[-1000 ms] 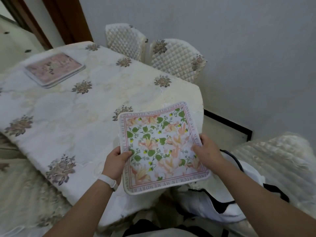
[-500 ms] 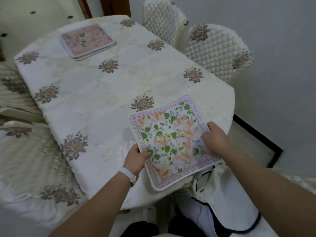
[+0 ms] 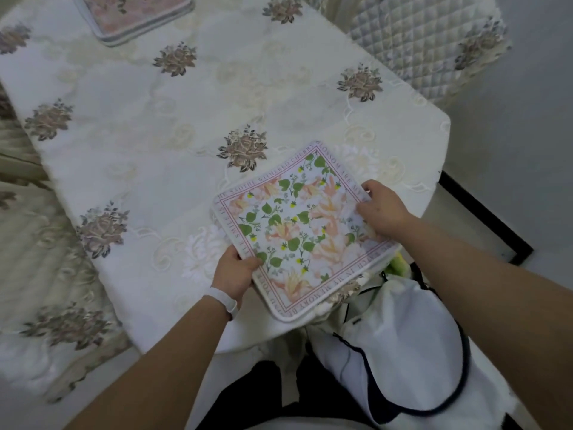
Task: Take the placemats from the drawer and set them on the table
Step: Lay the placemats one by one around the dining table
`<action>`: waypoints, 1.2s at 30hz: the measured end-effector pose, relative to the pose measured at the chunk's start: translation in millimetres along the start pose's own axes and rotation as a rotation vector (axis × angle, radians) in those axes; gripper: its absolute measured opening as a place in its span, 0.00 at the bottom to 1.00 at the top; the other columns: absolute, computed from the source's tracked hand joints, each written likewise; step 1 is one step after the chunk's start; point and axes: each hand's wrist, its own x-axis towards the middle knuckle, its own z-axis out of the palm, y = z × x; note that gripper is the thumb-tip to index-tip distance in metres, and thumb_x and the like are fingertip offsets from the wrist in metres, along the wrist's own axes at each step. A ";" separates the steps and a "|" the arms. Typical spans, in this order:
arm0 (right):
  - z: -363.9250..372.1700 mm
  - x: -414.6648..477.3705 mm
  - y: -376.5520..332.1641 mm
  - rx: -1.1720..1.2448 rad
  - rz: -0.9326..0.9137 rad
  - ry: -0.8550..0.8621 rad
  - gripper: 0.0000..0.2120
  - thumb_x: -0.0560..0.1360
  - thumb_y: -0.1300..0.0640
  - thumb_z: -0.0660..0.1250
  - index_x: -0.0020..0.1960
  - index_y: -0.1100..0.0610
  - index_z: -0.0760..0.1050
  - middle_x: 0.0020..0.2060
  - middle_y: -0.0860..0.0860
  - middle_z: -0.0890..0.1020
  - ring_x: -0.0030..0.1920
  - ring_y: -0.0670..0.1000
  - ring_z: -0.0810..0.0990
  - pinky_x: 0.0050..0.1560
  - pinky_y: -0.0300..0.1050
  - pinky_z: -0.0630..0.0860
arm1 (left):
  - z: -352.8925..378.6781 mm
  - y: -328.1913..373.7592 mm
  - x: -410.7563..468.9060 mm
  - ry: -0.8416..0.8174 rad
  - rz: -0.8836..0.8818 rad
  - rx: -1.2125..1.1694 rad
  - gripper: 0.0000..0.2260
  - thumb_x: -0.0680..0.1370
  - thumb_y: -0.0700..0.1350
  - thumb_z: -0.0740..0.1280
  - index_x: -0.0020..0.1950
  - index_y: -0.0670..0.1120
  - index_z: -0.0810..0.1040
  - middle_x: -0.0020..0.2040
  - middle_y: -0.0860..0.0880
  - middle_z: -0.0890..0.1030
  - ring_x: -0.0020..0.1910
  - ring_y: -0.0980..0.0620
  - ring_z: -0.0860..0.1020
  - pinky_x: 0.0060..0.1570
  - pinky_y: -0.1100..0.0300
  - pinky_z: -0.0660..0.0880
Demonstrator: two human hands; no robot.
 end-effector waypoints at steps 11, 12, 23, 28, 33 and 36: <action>51.7 -1.5 -1.3 -0.348 -0.346 0.148 0.26 0.76 0.52 0.61 0.71 0.60 0.68 0.70 0.61 0.69 0.69 0.63 0.67 0.67 0.57 0.65 | -9.2 5.8 5.7 0.409 0.343 0.368 0.17 0.74 0.41 0.67 0.62 0.48 0.68 0.61 0.50 0.70 0.61 0.50 0.71 0.59 0.54 0.70; 59.7 -1.4 -5.0 -0.397 -0.377 0.083 0.26 0.78 0.50 0.59 0.73 0.58 0.65 0.73 0.60 0.65 0.73 0.61 0.63 0.72 0.58 0.60 | -6.8 8.2 12.0 0.335 0.442 0.496 0.19 0.74 0.42 0.67 0.64 0.47 0.68 0.64 0.50 0.70 0.64 0.50 0.69 0.63 0.52 0.69; 113.3 56.1 -68.8 -0.757 -0.643 -0.118 0.37 0.77 0.35 0.39 0.80 0.52 0.42 0.80 0.49 0.44 0.79 0.53 0.41 0.77 0.61 0.41 | 21.0 43.3 116.1 0.110 0.746 1.277 0.25 0.81 0.49 0.52 0.78 0.48 0.55 0.79 0.50 0.53 0.78 0.51 0.48 0.74 0.48 0.45; 113.0 79.2 -76.5 -0.782 -0.706 -0.087 0.37 0.77 0.34 0.44 0.81 0.51 0.44 0.80 0.47 0.47 0.79 0.52 0.44 0.77 0.59 0.42 | 22.1 47.2 129.0 0.179 0.707 1.272 0.25 0.82 0.54 0.48 0.78 0.47 0.54 0.79 0.51 0.53 0.77 0.53 0.48 0.74 0.48 0.47; 105.4 91.9 -78.3 -0.755 -0.667 -0.059 0.37 0.75 0.31 0.45 0.80 0.45 0.46 0.80 0.46 0.48 0.79 0.52 0.44 0.77 0.59 0.42 | 19.8 49.9 133.4 0.205 0.668 1.292 0.27 0.81 0.58 0.46 0.79 0.51 0.52 0.80 0.51 0.50 0.78 0.52 0.47 0.74 0.47 0.45; 98.4 100.0 -72.7 -0.741 -0.598 -0.014 0.36 0.76 0.30 0.44 0.80 0.45 0.46 0.80 0.47 0.47 0.79 0.53 0.44 0.77 0.59 0.41 | 17.9 49.5 131.8 0.204 0.679 1.315 0.28 0.81 0.60 0.44 0.79 0.51 0.51 0.80 0.51 0.49 0.78 0.51 0.46 0.74 0.46 0.46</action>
